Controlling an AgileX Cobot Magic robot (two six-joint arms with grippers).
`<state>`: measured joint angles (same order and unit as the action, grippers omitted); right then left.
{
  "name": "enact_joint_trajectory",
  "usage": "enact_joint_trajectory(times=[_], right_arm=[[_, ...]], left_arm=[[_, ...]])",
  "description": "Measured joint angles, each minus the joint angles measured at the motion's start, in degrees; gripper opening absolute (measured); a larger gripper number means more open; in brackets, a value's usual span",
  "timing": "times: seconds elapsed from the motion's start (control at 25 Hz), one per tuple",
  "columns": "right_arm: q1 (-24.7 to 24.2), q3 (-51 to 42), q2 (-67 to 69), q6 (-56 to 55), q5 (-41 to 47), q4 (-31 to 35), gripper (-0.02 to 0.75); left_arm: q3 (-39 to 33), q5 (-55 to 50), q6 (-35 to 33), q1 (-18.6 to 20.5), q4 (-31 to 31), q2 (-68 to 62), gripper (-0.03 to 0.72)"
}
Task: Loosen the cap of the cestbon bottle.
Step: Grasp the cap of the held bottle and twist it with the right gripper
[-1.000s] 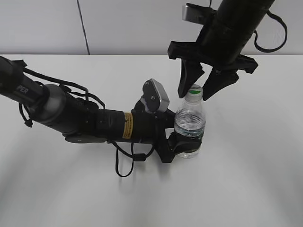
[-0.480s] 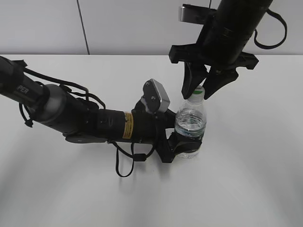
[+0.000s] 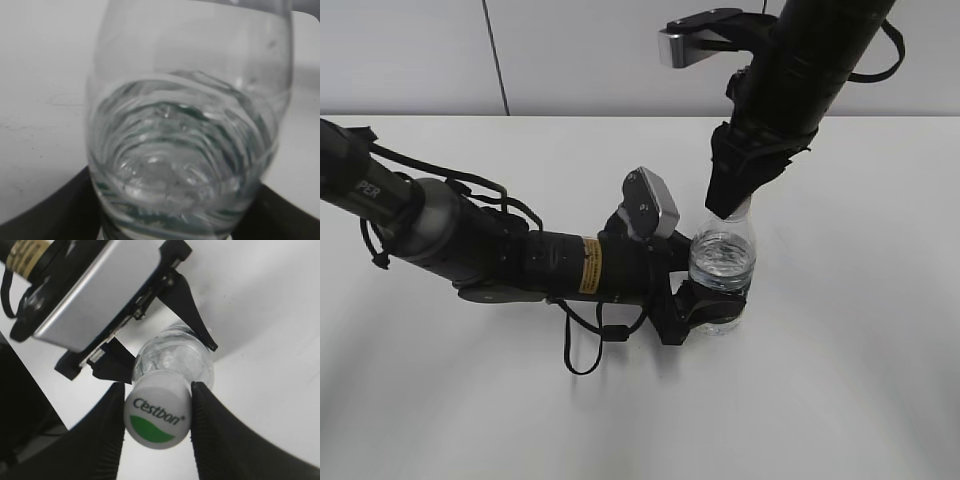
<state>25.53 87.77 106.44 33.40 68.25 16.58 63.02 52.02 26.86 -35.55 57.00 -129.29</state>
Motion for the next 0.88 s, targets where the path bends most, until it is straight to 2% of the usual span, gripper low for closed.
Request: enact_joint_trajectory(times=[0.2,0.4,0.48,0.72,0.88], right_arm=[[0.0,0.1,-0.1,23.5,-0.1,0.3,0.306],[0.0,0.1,-0.2,27.5,-0.1,0.3,0.305],[0.0,0.1,-0.2,26.0,-0.5,0.2,0.33],[0.0,-0.1,-0.1,11.9,-2.7,1.7,0.574],[0.0,-0.1,-1.1,-0.9,-4.8,3.9,0.631]], left_arm=[[0.0,0.0,-0.2,0.0,0.2,0.0,0.517],[0.0,0.0,-0.2,0.0,0.2,0.0,0.517],[0.0,0.0,-0.1,0.0,0.0,0.0,0.517],[0.0,0.0,0.0,0.0,0.0,0.0,0.514],[0.0,0.0,0.0,0.0,-0.1,0.0,0.513]])
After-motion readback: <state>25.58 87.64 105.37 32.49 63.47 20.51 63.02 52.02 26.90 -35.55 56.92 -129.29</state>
